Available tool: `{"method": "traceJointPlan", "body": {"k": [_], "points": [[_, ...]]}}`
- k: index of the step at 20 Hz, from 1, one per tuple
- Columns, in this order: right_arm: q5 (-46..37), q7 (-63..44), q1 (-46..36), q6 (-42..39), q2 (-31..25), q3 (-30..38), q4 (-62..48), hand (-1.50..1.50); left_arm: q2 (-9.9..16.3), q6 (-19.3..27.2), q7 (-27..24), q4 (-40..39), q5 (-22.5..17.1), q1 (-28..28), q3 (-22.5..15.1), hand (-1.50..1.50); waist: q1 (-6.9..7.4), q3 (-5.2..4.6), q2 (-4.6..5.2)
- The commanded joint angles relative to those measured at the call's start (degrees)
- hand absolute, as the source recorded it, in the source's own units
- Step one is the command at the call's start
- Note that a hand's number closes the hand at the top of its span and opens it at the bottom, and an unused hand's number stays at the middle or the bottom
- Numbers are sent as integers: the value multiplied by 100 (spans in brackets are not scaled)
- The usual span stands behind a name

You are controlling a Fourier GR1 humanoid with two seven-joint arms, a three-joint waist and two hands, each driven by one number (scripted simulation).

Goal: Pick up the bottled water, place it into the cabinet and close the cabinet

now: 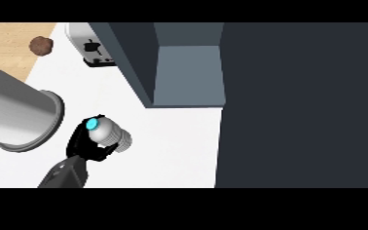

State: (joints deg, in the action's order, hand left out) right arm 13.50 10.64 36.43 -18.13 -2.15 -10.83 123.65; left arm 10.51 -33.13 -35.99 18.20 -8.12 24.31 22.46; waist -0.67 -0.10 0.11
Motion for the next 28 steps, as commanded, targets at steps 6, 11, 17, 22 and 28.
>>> {"method": "traceJointPlan", "body": {"k": [6,11,17,22,28], "points": [[-187,264,-26,27,17,17,-287,-150,-359,-372,-71,803,-616,-543,109,150,88,16,-42],[-176,221,72,25,100,-262,-268,-150,-569,-117,630,1632,-1009,-528,43,150,94,17,-44],[-37,173,147,18,-89,-71,-18,-150,-1034,393,1757,3456,-1283,-1412,-551,150,92,17,-43],[45,-332,-342,200,-14,-209,77,-150,-1045,1114,2126,4362,-1601,-1331,-1202,150,82,13,-28],[-47,-45,-73,136,-4,-290,-94,-150,-1049,2604,2482,5764,-1938,-1519,-2637,150,49,13,-36]]}}
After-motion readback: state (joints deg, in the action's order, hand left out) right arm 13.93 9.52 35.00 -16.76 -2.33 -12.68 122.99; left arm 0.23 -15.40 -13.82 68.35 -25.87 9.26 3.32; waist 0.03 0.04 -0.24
